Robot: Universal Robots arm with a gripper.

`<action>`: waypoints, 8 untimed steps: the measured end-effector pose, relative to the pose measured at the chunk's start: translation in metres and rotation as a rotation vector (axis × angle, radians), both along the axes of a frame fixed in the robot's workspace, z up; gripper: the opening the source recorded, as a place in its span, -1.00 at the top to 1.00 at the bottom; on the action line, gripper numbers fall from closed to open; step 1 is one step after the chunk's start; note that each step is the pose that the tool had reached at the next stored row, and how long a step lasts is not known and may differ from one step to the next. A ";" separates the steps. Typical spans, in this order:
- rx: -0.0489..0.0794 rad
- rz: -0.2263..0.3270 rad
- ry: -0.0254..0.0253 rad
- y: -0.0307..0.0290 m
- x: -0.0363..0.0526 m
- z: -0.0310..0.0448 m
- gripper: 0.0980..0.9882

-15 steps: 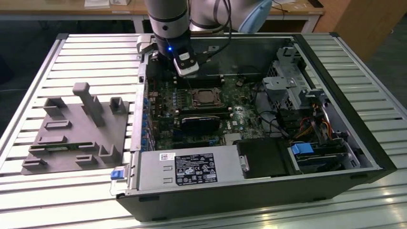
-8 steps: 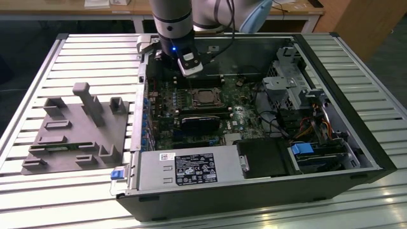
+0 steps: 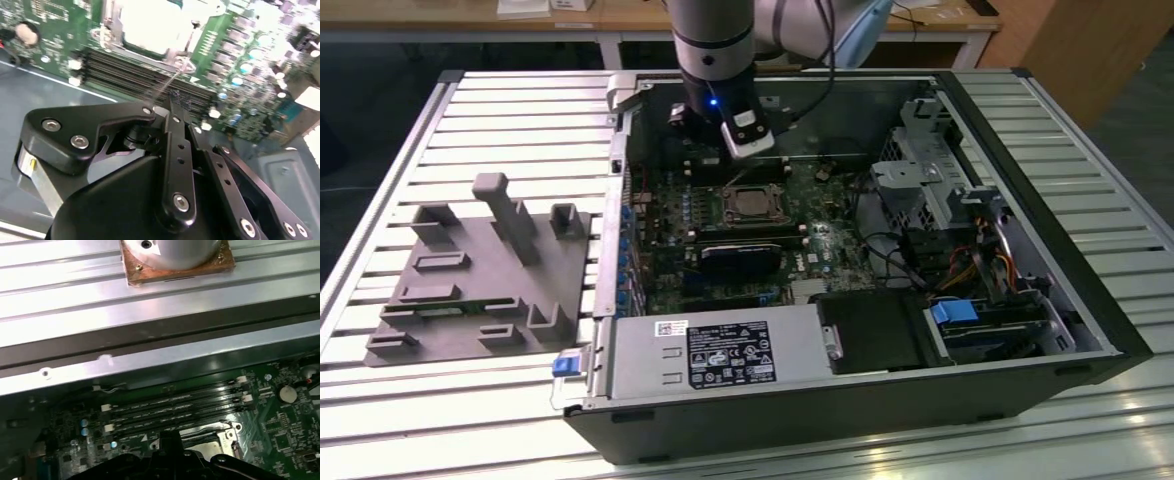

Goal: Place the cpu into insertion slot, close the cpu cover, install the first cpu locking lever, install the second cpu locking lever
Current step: 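Install the first cpu locking lever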

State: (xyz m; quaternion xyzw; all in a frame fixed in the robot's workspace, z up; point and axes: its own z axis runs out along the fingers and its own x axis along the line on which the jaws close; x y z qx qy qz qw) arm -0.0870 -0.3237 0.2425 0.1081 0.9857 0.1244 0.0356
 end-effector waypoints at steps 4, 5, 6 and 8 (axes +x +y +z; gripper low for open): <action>0.002 0.000 0.0000 0.0000 0.0070 0.0000 0.99; 0.003 0.000 -0.0001 0.0000 0.0070 -0.0001 0.99; 0.003 0.000 0.0000 0.0000 0.0070 -0.0001 0.99; 0.003 0.000 -0.0022 0.0000 0.0070 -0.0002 0.99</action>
